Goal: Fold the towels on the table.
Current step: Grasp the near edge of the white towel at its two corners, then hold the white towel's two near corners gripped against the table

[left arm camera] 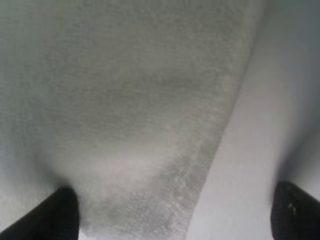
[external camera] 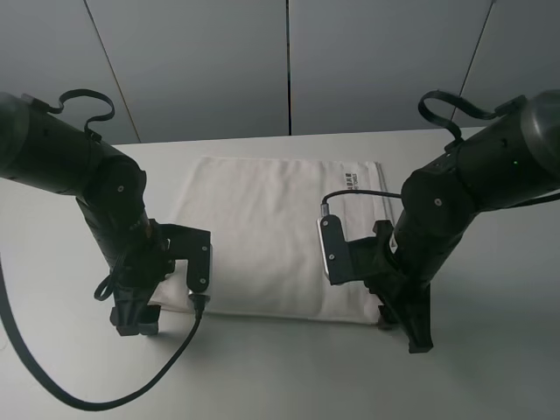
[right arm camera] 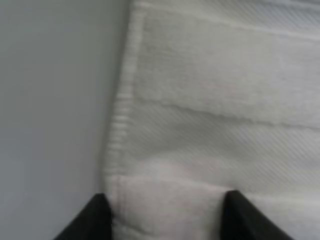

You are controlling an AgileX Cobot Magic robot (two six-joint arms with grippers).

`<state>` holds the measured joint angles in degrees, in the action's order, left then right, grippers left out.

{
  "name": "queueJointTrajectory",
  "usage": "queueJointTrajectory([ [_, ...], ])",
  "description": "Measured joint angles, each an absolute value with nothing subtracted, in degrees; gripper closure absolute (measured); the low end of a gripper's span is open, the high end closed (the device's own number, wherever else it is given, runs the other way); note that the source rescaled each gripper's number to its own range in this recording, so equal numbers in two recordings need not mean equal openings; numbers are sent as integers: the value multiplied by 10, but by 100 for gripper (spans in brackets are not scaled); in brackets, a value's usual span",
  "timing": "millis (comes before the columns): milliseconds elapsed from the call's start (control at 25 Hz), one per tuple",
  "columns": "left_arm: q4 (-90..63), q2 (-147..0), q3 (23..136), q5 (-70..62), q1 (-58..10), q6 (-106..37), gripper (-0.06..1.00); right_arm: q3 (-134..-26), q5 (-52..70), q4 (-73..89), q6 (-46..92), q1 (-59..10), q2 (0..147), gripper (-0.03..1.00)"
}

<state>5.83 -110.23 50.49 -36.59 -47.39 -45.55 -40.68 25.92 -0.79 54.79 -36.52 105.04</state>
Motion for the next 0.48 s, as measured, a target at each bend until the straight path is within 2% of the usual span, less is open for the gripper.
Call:
queueJointTrajectory([
  [160, 58, -1102, 505, -365, -474, -450, -5, -404, 251, -8, 561, -365, 1050, 96],
  [280, 58, -1102, 505, -365, -474, -450, -5, -404, 251, -8, 564, -365, 1050, 97],
  [360, 63, -1103, 505, -360, -474, -450, -2, -404, 250, -8, 565, -365, 1050, 97],
  [440, 74, -1103, 505, -351, -474, -450, 14, -404, 250, -8, 565, -365, 1050, 97],
  [480, 81, -1104, 505, -346, -474, -450, 27, -404, 250, -8, 565, -365, 1050, 97],
])
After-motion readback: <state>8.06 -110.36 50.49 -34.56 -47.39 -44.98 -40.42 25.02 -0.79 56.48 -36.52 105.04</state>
